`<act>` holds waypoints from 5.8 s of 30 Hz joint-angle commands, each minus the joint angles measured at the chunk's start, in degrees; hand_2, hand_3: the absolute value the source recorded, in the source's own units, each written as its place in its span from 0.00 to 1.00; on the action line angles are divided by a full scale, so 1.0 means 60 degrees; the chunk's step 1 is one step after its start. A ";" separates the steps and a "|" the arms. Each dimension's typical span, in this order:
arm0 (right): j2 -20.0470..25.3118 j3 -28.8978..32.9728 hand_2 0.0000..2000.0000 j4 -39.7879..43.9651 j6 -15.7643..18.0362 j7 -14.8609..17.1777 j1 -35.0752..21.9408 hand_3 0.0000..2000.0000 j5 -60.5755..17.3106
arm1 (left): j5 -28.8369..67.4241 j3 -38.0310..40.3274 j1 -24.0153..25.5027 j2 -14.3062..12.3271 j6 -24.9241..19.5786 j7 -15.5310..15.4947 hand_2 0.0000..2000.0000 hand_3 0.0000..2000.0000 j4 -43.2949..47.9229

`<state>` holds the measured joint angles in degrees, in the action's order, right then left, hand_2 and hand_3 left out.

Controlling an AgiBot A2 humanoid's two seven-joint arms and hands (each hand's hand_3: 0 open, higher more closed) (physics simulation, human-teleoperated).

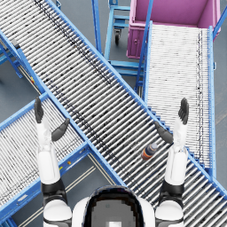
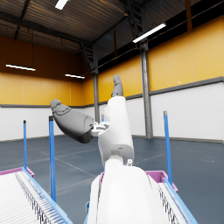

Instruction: Pick up the oil and place it on the left assembly line, put the cola on the right, and keep Sprite still

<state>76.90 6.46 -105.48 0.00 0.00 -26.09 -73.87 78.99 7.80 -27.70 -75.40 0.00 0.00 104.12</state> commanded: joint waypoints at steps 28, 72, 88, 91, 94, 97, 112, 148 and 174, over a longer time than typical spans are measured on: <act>0.0229 -0.0062 0.00 0.0156 0.0000 0.0000 0.0028 0.00 0.0001 | -0.0001 0.0192 0.0047 -0.0171 0.0000 0.0000 0.00 0.00 0.0040; 0.1525 -0.3790 0.00 0.7671 0.0000 0.0000 0.0512 0.00 0.0001 | -0.0001 -0.0667 -0.0573 -0.0497 0.0000 0.0000 0.00 0.00 -0.1604; 0.1896 -0.5788 1.00 1.1027 -0.0518 -0.0114 -0.1070 1.00 -0.0034 | -0.0002 -0.0463 -0.0556 -0.0647 0.0000 0.0000 0.00 0.00 -0.1757; 0.1317 -0.4597 1.00 0.7259 -0.1010 -0.0077 0.0032 1.00 -0.0040 | -0.0002 -0.0466 -0.0573 -0.0670 0.0000 0.0000 0.00 0.00 -0.1685; 0.1563 -0.2720 1.00 0.5393 -0.0522 0.0019 -0.0360 1.00 -0.0033 | -0.0003 -0.0603 -0.0532 -0.0699 0.0000 0.0000 0.00 0.00 -0.1355; 0.1628 -0.1592 1.00 0.4541 0.0985 0.0008 -0.0935 1.00 -0.0011 | -0.0002 -0.0482 -0.0523 -0.0721 0.0000 0.0000 0.00 0.00 -0.1210; 0.0527 0.1730 0.32 1.2321 0.1474 -0.0037 -0.5692 0.84 0.0003 | -0.0002 -0.0834 -0.0749 -0.0849 0.0000 0.0000 0.00 0.00 -0.1011; -0.0179 -0.1978 0.00 0.2715 0.0000 0.0000 -0.0897 0.00 -0.0003 | -0.0003 -0.0927 -0.0945 -0.1073 0.0000 0.0000 0.00 0.00 -0.1088; -0.1214 -0.2932 0.00 0.0606 0.0887 0.0897 0.1426 0.00 0.2572 | -0.3366 -0.3069 0.1678 0.0901 0.0896 0.0894 0.00 0.00 -0.0262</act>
<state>69.47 -11.26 -102.15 5.43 5.50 -17.25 -58.11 58.36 -10.88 -17.32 -69.74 5.49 5.48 102.65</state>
